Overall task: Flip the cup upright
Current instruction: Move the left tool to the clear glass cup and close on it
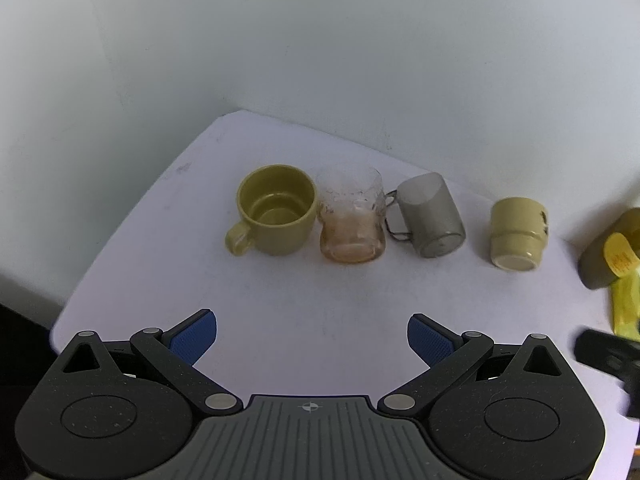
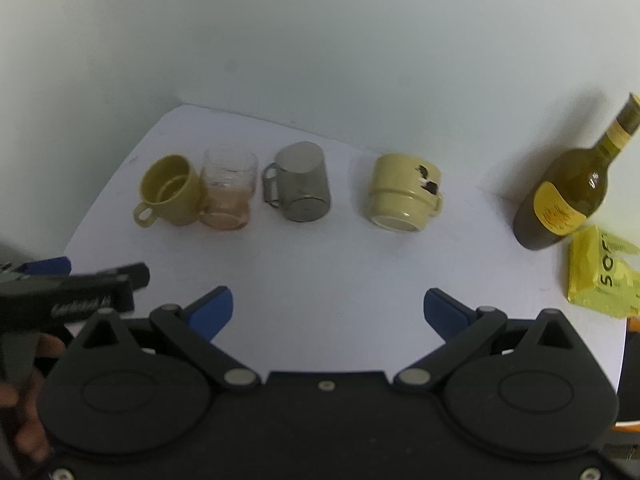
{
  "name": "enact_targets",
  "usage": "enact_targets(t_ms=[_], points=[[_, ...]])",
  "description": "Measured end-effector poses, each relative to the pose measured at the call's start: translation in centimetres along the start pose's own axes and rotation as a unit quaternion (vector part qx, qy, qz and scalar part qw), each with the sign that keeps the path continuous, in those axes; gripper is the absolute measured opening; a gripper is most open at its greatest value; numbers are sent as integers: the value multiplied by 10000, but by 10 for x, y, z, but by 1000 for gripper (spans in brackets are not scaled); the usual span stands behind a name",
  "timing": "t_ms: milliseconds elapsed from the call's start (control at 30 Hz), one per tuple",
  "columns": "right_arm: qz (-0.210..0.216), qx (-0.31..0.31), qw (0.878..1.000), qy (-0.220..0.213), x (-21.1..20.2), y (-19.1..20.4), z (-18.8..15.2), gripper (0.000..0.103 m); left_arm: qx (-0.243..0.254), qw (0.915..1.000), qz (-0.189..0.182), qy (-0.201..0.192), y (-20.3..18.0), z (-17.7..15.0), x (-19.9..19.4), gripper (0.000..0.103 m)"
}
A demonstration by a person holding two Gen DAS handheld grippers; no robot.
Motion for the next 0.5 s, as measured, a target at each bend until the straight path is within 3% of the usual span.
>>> enact_targets(t_ms=[233,300,500], points=[[-253,311,9990,177,6,-32,-7,103,403,9992,-39,-62,-23,22,61,101],[-310,353,9987,204,6,-38,-9,103,428,9989,-214,-23,-29,27,77,85],[-630,571,9961,256,-1,-69,-16,103,431,9989,-169,65,-45,39,124,74]])
Point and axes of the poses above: each gripper's, at about its wrist camera, not at the fingertips, and x roughly the way its jaws point, y to its left, z to its top, the point moved 1 cm from there along x, roughly the way its jaws point, and after that the axes turned 1 degree about -y, right-handed, at the moved point
